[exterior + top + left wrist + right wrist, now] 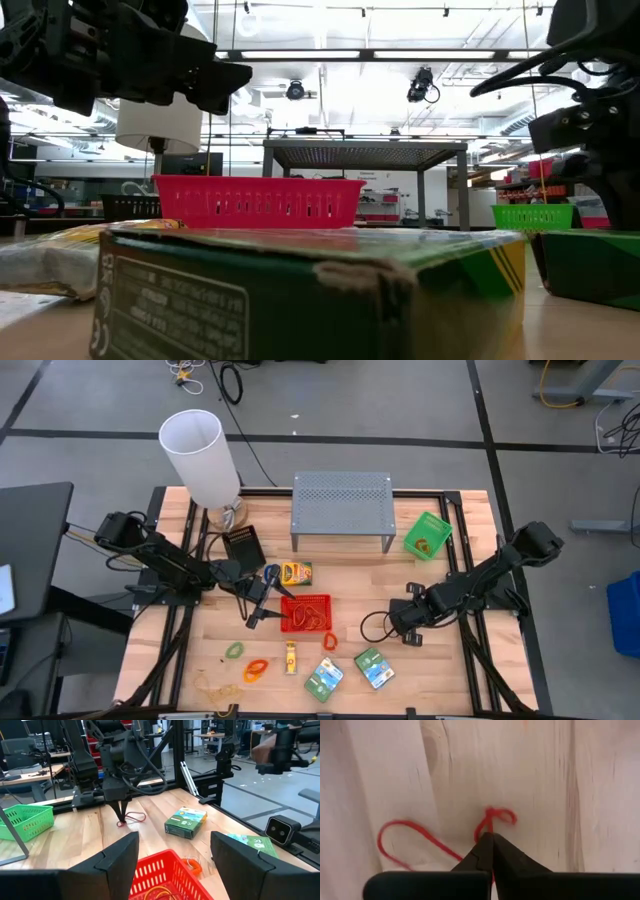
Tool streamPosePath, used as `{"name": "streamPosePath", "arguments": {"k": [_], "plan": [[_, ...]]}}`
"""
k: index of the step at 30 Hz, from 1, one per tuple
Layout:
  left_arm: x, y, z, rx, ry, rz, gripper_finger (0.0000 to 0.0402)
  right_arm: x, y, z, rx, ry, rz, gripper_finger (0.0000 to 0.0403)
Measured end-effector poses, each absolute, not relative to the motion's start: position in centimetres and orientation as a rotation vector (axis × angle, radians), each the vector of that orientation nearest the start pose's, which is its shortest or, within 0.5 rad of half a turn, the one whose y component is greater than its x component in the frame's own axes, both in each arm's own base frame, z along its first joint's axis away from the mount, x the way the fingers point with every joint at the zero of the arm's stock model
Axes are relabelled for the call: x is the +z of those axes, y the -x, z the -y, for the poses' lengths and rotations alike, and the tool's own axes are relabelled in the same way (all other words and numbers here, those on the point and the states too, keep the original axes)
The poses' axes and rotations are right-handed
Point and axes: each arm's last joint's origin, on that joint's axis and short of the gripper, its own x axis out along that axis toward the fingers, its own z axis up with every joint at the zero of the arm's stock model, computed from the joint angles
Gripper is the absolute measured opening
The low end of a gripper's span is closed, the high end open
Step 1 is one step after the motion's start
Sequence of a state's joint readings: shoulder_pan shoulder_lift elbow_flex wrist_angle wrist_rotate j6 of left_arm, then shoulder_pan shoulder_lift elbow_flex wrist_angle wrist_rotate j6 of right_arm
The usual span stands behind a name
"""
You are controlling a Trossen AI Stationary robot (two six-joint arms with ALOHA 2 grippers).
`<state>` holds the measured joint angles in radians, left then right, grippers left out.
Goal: Pick & Place Office Desk Supplies
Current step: Put the red rubber band into the red bin
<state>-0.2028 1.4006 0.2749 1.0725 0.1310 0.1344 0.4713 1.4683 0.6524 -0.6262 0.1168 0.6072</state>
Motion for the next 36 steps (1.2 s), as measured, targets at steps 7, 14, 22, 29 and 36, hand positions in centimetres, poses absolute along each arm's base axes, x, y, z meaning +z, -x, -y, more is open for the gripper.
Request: {"name": "streamPosePath", "arguments": {"k": [7,14,22,29,36], "plan": [[16.4,-22.6,5.0,-0.337,-0.129,-0.029,0.0252,16.5,-22.3,-10.6,-0.125,-0.01,-1.218,0.0002],[16.4,-22.6,5.0,-0.337,-0.122,-0.029,0.0252,21.5,-25.3,-11.5,-0.084,0.098,-1.022,0.0001],[16.4,-22.6,5.0,-0.337,-0.121,-0.029,0.0252,26.9,-27.5,-12.1,-0.048,0.224,-0.845,0.0001],[16.4,-22.6,5.0,-0.338,-0.121,-0.029,0.0252,30.6,-29.0,-11.5,-0.04,0.304,-0.699,0.0],[16.4,-22.6,5.0,-0.338,-0.122,-0.029,0.0252,30.7,-31.4,-9.8,0.02,0.311,-0.62,0.0]]}}
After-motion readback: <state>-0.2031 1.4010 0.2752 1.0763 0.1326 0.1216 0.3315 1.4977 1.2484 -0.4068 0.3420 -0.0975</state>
